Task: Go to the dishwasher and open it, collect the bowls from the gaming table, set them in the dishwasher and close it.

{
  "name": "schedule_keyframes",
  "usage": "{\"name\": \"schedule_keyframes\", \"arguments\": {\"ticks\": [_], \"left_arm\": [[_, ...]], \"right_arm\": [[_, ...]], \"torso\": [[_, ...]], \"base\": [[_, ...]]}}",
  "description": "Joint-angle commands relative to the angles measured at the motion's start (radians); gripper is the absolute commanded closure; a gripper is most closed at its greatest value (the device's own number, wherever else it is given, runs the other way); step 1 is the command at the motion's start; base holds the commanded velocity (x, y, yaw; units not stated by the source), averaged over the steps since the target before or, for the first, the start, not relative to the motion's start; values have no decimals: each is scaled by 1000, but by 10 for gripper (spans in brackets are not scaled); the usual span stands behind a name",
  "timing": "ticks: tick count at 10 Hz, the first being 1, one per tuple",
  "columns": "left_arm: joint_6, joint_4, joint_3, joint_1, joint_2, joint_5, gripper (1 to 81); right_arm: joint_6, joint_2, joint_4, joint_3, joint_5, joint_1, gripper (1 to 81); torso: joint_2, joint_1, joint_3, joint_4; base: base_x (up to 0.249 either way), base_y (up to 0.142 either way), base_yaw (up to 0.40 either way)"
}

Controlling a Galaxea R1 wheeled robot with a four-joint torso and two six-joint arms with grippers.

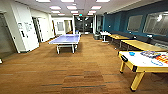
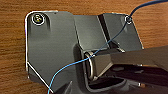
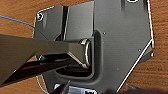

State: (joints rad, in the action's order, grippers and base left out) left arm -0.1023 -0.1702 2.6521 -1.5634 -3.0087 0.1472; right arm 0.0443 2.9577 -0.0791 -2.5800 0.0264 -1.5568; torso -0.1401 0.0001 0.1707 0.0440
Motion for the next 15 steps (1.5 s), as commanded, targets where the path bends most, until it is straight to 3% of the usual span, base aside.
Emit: {"name": "schedule_keyframes", "arguments": {"ticks": [1, 8, 15], "left_arm": [[6, 0, -3, 44, 0, -46, 10], [6, 1, -3, 44, 0, -46, 10], [6, 3, -4, 44, -3, -46, 10]], "right_arm": [[-4, 0, -5, 5, -52, 46, 10], [-4, 5, -4, 5, -51, 50, 10], [-4, 13, -5, 2, -52, 49, 10]], "torso": [[0, 0, 0, 0], [1, 2, 0, 0], [1, 1, 0, 0]], "base": [[273, 0, 0], [241, 0, 0], [15, 0, 0]]}}
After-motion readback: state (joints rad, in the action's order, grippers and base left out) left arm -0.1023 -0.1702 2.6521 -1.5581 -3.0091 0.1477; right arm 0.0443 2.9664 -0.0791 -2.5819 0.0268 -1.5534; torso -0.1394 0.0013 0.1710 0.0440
